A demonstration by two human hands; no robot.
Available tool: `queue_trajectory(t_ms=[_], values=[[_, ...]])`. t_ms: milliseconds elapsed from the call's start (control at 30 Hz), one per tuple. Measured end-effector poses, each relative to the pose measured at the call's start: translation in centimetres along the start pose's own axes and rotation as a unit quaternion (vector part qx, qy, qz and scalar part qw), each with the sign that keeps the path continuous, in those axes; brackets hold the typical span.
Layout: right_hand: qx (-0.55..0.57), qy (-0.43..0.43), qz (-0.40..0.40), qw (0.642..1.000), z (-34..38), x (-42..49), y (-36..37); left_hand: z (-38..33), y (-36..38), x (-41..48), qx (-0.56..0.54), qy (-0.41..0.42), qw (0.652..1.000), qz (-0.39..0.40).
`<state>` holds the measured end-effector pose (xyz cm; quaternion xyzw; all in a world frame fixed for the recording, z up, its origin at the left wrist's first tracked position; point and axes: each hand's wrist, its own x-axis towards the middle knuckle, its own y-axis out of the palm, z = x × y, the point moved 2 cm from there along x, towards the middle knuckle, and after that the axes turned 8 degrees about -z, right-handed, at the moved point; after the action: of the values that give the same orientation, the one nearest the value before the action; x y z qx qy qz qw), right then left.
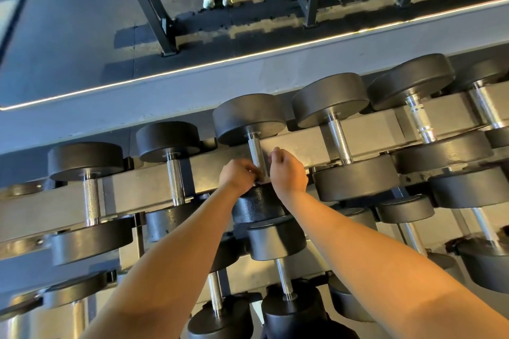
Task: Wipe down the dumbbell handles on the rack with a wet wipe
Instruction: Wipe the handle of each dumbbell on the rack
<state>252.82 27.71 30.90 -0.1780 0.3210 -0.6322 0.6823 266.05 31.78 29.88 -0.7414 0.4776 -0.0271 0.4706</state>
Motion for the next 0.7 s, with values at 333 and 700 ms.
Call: queue_trajectory(t_ms=[333,700], values=[[0.074,0.007,-0.025,0.997,-0.5,-0.1,-0.2,-2.0,-0.1,2.5,-0.209,0.014,0.968,-0.142],[0.032,-0.001,-0.042,0.999,0.1,-0.1,-0.3,-3.1,1.5,1.7,-0.082,-0.006,0.996,-0.031]])
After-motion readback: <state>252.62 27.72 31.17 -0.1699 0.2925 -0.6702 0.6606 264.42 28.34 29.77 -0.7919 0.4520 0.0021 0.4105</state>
